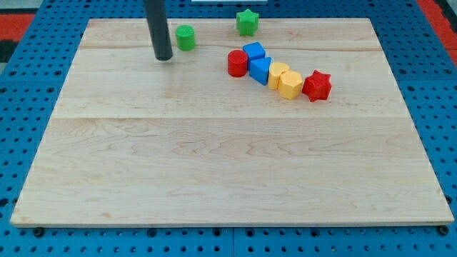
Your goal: Push the green circle close to the green star
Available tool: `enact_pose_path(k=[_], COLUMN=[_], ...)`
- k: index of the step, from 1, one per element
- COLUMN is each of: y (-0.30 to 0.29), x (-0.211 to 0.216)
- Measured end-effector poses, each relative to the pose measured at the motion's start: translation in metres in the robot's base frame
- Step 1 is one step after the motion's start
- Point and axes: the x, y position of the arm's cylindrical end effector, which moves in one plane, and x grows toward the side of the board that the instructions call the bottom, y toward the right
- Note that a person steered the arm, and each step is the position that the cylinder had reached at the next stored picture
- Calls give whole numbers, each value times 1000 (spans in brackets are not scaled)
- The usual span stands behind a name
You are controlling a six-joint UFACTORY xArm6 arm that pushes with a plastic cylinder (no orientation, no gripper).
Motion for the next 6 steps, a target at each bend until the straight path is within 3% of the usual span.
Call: enact_pose_path(k=[4,6], y=[-50,-40], x=[23,-16])
